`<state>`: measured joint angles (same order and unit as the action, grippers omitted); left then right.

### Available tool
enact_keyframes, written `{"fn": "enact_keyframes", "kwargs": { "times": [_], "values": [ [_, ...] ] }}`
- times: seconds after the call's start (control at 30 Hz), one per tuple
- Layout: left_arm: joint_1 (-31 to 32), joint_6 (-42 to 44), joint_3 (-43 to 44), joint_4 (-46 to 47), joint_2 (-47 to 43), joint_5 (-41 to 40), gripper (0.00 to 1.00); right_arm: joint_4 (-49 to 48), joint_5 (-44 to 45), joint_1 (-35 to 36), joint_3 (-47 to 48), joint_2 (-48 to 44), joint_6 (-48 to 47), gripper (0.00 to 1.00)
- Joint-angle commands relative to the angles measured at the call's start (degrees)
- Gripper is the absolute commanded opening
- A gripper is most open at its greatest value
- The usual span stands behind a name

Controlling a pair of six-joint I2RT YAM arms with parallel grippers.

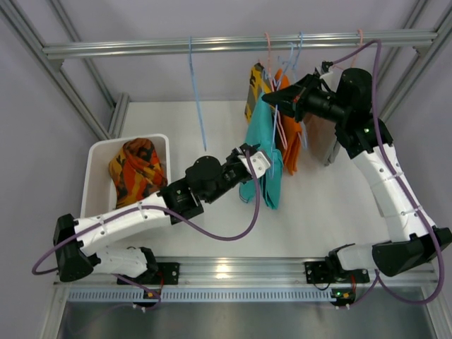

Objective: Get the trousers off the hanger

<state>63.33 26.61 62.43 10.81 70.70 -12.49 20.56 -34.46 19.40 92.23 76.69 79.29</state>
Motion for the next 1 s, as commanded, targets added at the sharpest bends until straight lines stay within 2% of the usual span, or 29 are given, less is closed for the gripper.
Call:
{"fn": "enact_keyframes", "kwargs": {
  "times": [0.0, 0.07, 0.1, 0.23, 0.47, 0.77, 0.97],
  "values": [
    [-0.2, 2.2, 3.3, 5.8, 0.7, -2.5, 0.38, -4.9, -2.0, 0.9, 0.5, -4.6, 2.5, 0.0],
    [-0.1, 2.2, 4.4, 4.8, 1.0, -2.7, 0.3, -5.1, -2.0, 1.0, 0.2, -4.8, 2.3, 0.0],
    [-0.2, 2.1, 5.3, 4.2, 1.1, -2.8, 0.21, -5.2, -2.0, 0.9, 0.1, -5.0, 2.2, 0.0],
    [-0.2, 1.3, 7.7, 1.3, 0.9, -3.6, 0.01, -5.6, -1.8, 0.9, -1.0, -5.7, 1.2, 0.0],
    [0.0, -2.3, 11.7, -4.2, -3.7, 0.5, 0.0, -4.0, 1.1, -0.1, -5.8, -6.7, -3.1, 0.0],
    [1.0, -7.4, 21.1, -8.8, -5.8, 3.9, 0.0, -3.8, 3.5, -1.0, -10.8, -6.5, -6.2, 0.0],
    [1.1, -6.0, 28.4, -9.9, -4.7, 3.3, 0.0, -2.8, 4.1, -1.0, -12.4, -7.7, -9.0, 0.0]
  ]
}}
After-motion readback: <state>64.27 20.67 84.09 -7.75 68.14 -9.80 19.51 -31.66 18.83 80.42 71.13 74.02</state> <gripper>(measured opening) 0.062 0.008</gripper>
